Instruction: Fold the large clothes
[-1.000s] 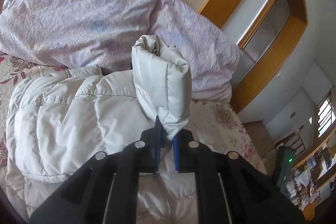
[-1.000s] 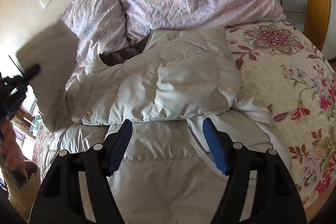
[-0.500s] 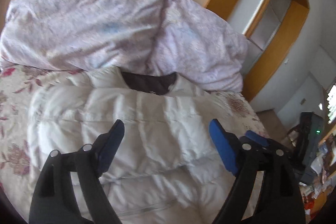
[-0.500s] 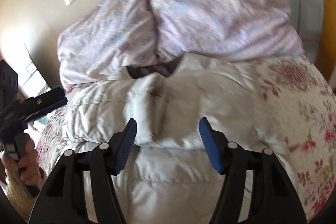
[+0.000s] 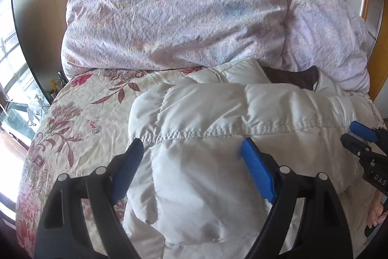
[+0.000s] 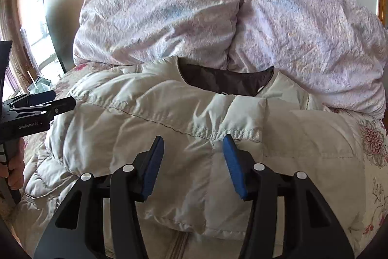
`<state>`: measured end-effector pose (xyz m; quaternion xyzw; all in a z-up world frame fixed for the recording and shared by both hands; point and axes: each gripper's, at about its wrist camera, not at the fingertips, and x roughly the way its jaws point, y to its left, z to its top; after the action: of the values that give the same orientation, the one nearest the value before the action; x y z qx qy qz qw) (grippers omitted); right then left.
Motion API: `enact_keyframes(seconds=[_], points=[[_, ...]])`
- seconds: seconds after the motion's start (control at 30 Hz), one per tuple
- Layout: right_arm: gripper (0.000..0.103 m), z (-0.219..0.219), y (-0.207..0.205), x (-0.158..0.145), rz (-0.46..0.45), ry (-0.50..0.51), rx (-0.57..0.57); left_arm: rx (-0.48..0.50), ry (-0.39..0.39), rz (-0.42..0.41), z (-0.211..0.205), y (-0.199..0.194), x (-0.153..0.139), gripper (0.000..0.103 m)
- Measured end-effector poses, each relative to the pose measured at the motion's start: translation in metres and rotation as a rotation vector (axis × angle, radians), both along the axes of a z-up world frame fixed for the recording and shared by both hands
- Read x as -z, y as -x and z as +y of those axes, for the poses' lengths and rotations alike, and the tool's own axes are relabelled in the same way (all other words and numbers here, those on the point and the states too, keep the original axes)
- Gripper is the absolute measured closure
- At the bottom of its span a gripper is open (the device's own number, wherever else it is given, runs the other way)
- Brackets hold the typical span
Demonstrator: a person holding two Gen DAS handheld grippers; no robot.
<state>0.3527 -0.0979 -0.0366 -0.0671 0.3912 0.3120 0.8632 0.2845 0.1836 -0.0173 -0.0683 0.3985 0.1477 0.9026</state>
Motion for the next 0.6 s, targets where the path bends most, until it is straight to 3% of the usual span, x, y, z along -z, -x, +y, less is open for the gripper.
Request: enact_keyframes(seconds=[0.27, 0.6], points=[[0.055, -0.005, -0.011, 0.027, 0.06, -0.013, 0.013, -0.028, 0.015, 0.036, 0.008, -0.01, 0.027, 0.017], [0.055, -0.002, -0.013, 0.046, 0.063, -0.008, 0.005, -0.051, 0.023, 0.073, 0.012, -0.021, 0.05, 0.004]])
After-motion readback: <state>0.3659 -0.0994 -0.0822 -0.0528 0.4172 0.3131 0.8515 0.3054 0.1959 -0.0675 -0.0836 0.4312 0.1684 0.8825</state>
